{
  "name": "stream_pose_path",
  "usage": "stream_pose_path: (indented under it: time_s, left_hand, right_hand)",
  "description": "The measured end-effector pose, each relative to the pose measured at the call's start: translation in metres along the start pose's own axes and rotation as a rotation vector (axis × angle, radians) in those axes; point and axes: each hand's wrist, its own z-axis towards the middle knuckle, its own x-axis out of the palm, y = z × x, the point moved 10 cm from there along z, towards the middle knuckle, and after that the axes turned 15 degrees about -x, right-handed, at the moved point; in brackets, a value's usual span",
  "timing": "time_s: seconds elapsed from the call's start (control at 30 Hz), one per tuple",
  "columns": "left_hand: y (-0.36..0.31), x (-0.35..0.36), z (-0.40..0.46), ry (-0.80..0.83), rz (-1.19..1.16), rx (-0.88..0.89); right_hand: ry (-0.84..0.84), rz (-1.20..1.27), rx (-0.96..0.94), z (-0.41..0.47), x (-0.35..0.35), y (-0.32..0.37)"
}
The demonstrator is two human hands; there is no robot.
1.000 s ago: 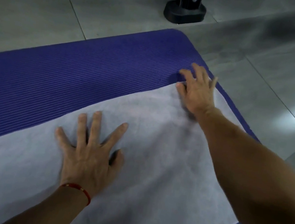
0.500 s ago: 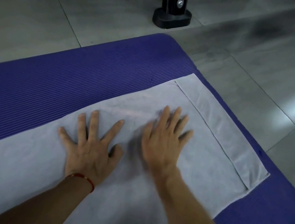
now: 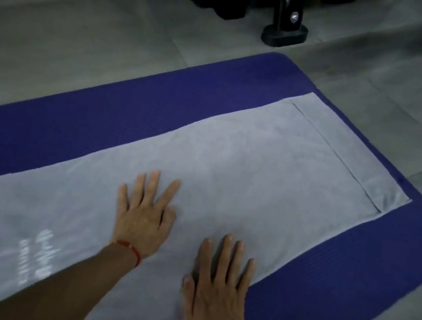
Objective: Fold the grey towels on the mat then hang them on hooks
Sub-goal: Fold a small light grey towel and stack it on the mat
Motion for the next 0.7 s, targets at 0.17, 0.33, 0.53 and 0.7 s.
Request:
stream_pose_path:
  time_s: [0.17,0.33,0.53,0.7]
  left_hand:
    - [0.132,0.005,-0.102,0.036,-0.006,-0.205]
    - [0.260,0.006,-0.198,0.088,-0.013,-0.446]
    - [0.339,-0.015,-0.253,0.090,-0.164,-0.607]
    - [0.370,-0.029,-0.266,-0.020,-0.437,-0.811]
  right_hand:
    - [0.041,0.028,-0.222,-0.015,0.014,0.093]
    - [0.109,0.167,-0.606,-0.021,0.024,0.232]
    - [0.177,0.222,-0.953,-0.057,0.047,0.350]
    - [0.193,0.144,-0.934,-0.065,0.054,0.370]
